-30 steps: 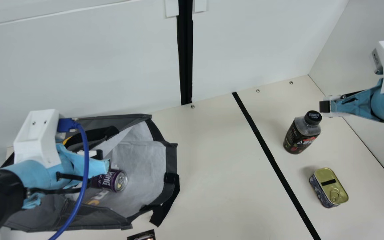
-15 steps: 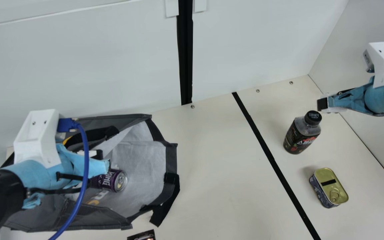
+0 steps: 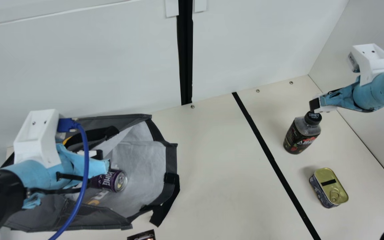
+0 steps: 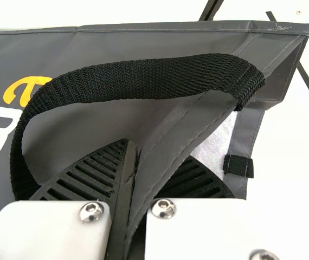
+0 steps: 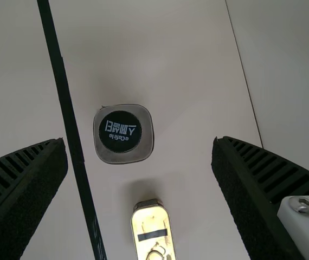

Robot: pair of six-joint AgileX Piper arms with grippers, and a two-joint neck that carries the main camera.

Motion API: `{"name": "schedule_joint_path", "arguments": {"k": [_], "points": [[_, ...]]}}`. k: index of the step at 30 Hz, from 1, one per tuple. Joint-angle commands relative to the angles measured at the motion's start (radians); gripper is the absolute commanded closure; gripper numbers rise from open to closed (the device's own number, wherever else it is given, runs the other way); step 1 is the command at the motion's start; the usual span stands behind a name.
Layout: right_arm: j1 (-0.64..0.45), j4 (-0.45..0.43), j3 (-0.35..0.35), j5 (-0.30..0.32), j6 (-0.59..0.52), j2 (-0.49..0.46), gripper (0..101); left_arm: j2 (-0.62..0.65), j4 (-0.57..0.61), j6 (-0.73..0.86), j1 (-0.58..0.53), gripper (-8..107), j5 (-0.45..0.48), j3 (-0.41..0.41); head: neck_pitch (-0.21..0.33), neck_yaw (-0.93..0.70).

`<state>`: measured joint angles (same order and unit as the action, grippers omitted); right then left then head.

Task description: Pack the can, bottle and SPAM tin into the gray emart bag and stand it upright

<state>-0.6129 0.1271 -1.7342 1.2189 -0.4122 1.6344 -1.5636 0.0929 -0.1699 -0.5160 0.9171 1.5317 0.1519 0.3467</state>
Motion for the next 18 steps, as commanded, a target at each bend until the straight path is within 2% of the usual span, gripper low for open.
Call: {"name": "schedule_joint_path", "arguments": {"k": [1,18], "points": [[0.005,-0.001,-0.001,0.001,-0.002,0.008,6,0.000,0.000,0.000,0.000,107,0.000,0.000,0.023,0.002],[0.066,-0.021,-0.006,0.001,0.010,0.092,6,0.000,0.000,0.000,0.000,107,0.000,0.000,0.023,0.002]]}}
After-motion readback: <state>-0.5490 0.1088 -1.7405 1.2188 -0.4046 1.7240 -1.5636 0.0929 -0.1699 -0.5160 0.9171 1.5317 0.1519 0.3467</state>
